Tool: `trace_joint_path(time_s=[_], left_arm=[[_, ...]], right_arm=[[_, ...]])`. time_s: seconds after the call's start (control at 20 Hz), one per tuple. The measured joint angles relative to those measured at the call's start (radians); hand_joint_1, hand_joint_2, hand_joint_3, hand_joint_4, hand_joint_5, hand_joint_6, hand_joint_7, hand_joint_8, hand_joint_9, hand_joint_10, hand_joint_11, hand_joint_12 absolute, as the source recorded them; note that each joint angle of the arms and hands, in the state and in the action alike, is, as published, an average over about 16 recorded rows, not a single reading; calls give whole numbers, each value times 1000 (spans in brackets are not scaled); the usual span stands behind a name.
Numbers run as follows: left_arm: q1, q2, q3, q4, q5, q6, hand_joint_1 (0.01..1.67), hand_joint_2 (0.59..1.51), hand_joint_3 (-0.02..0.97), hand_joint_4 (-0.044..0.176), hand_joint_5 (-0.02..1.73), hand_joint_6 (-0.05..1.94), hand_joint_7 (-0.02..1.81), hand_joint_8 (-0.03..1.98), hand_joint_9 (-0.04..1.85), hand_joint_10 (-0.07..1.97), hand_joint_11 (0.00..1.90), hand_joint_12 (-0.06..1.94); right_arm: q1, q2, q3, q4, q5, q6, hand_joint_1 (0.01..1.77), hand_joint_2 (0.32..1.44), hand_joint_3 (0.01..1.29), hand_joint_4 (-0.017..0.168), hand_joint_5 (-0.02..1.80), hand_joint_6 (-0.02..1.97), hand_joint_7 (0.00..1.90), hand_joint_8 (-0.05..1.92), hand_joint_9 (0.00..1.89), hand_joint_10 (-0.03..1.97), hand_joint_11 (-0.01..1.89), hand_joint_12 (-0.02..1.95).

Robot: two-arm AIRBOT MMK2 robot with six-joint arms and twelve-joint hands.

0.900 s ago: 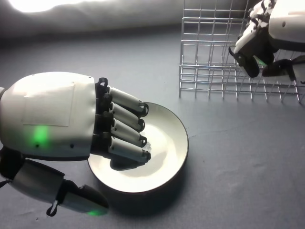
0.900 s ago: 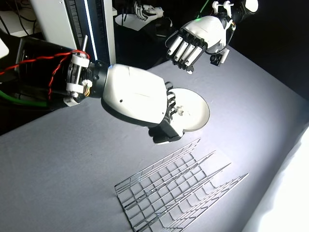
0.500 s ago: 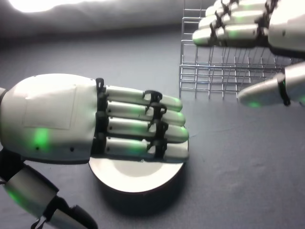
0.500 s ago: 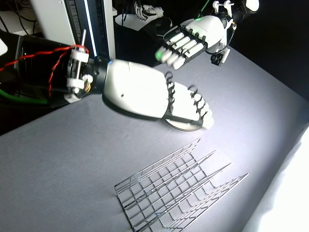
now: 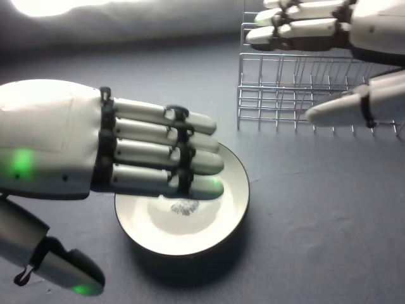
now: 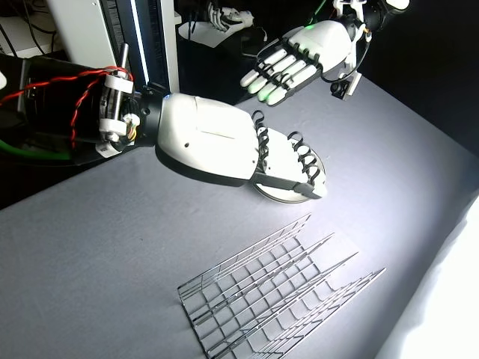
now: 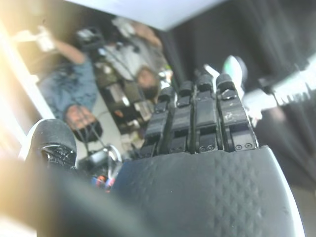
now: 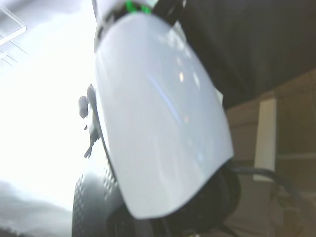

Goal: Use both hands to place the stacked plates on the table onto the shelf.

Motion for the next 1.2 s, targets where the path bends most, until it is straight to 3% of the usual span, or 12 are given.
trace_joint_path(time_s=[0.25, 0.55, 0.8, 1.2], left_arm=[[1, 8, 23, 59, -26, -62, 19, 1155, 47, -1, 20, -12, 19, -16, 23, 4, 14, -11], [17, -6, 59, 129, -40, -92, 17, 1162, 47, -1, 17, -11, 18, -15, 22, 4, 14, -10], [48, -40, 97, 165, -2, -64, 17, 1160, 43, 0, 14, -11, 17, -15, 21, 5, 14, -10], [112, -111, 145, 207, 116, 4, 17, 1162, 33, 5, 12, -12, 18, -14, 17, 5, 14, -11]], right_arm=[[-21, -30, 35, 21, 81, -4, 131, 1207, 14, 4, 187, 26, 158, 17, 120, 14, 17, 363], [-47, -55, 70, 26, 164, -1, 174, 1200, 13, 4, 220, 26, 183, 18, 145, 14, 19, 428], [-60, -55, 76, 25, 190, -6, 177, 1195, 13, 4, 233, 26, 194, 18, 162, 13, 21, 470], [-67, -46, 77, 29, 204, -15, 149, 1199, 14, 4, 225, 26, 183, 18, 159, 13, 21, 486]])
